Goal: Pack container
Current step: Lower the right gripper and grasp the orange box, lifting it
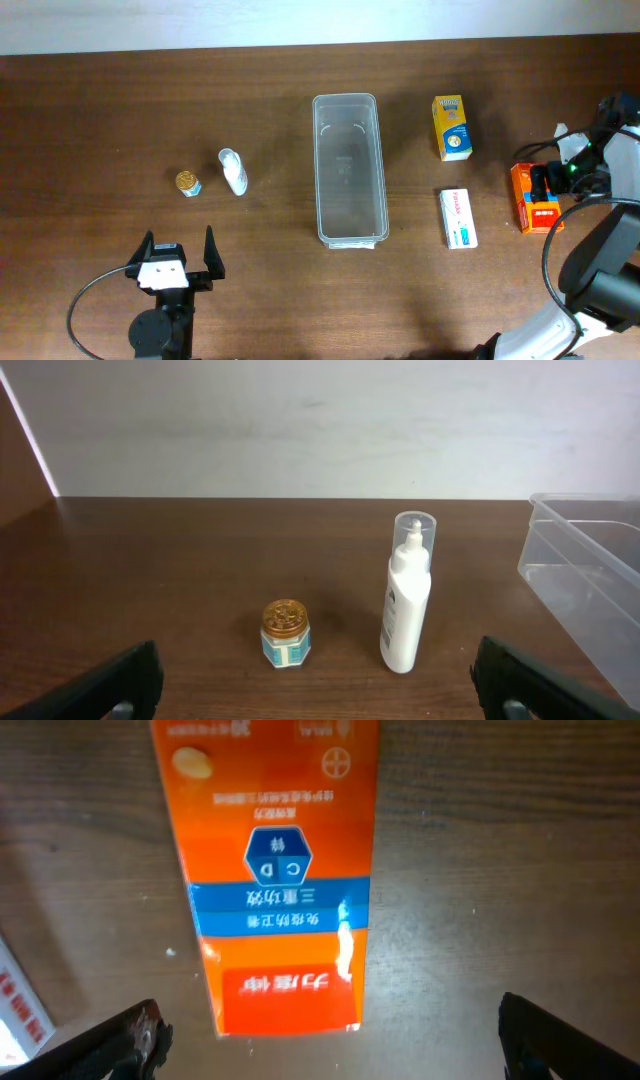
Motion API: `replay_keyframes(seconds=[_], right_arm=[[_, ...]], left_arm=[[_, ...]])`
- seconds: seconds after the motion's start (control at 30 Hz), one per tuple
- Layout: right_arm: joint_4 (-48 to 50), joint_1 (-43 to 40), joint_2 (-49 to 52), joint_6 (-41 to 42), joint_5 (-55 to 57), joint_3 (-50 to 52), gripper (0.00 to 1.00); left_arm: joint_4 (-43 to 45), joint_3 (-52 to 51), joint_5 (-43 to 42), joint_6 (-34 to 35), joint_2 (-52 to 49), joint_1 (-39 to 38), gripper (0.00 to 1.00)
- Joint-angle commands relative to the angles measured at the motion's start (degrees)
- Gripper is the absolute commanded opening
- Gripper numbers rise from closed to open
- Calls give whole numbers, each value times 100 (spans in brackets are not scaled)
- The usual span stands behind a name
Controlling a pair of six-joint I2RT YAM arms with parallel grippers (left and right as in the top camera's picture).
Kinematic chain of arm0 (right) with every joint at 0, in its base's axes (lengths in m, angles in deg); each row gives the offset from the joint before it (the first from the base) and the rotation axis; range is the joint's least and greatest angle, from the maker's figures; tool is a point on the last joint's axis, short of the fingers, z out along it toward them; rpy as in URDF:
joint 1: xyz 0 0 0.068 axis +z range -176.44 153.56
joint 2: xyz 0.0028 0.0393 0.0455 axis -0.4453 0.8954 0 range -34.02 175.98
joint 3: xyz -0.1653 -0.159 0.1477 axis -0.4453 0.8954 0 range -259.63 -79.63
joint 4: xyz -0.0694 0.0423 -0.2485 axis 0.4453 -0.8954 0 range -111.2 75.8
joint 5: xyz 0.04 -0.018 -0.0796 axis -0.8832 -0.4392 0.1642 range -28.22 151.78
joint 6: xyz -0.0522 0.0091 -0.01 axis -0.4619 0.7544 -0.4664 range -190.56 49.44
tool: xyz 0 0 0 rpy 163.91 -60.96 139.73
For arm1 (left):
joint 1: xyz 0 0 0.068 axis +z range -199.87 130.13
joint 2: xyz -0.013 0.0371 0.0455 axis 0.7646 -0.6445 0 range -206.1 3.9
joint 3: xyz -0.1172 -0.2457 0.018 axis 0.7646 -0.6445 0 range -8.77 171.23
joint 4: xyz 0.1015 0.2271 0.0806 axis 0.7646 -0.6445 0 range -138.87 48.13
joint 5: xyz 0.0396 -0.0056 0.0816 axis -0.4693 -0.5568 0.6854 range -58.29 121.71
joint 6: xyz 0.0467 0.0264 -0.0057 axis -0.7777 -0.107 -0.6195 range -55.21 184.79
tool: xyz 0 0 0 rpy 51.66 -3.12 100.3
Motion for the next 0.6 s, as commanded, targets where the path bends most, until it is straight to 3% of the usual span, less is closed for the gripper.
replay_keyframes(seconds=[0.0, 0.57], right_arm=[[146, -20, 105, -48, -236, 219, 98], [649, -11, 592, -232, -684, 286, 98]], left_arm=[[15, -42, -81, 35, 33, 28, 99], [15, -42, -81, 37, 33, 28, 99]])
